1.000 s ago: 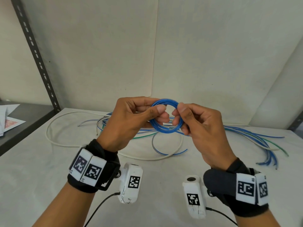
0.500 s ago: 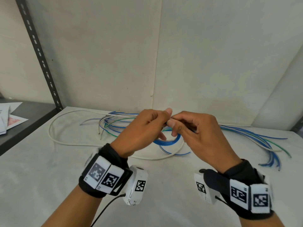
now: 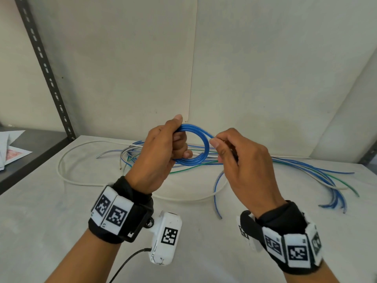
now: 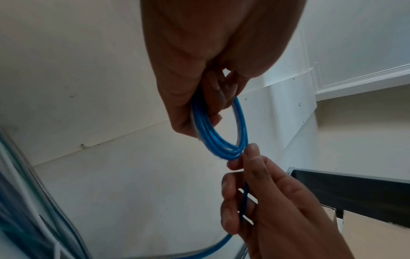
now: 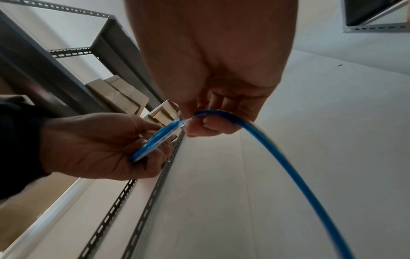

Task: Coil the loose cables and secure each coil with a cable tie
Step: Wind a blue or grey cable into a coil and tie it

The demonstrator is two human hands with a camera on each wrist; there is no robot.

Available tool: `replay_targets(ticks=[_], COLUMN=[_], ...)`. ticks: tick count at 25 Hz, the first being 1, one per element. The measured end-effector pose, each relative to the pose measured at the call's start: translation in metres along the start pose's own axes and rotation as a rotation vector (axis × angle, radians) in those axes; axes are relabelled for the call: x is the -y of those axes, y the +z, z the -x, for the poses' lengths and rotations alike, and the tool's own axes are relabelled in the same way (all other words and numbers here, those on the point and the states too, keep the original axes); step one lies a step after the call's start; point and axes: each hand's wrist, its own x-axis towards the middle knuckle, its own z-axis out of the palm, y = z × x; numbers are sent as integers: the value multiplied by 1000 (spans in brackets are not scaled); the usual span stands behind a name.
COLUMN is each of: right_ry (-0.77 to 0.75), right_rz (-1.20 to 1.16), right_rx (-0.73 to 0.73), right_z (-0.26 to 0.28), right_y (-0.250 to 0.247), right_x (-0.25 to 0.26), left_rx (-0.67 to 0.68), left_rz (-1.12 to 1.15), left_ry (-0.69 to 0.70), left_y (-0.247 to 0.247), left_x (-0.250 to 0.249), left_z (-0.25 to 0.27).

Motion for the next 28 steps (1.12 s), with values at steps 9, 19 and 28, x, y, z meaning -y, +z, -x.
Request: replay_targets(ticks=[9, 19, 28], right_ry=[202, 154, 135], right_rz=[-484, -362, -270], right_rx=[66, 252, 291], right_z=[1, -6, -5], right_y=[2, -24, -24], right_x=[16, -7, -9], left_rx=[-75, 202, 178], left_rz=[135, -277, -493], left_ry=[28, -69, 31], left_y=[13, -3, -3], left_x=[1, 2, 9], left_z=[6, 1, 4])
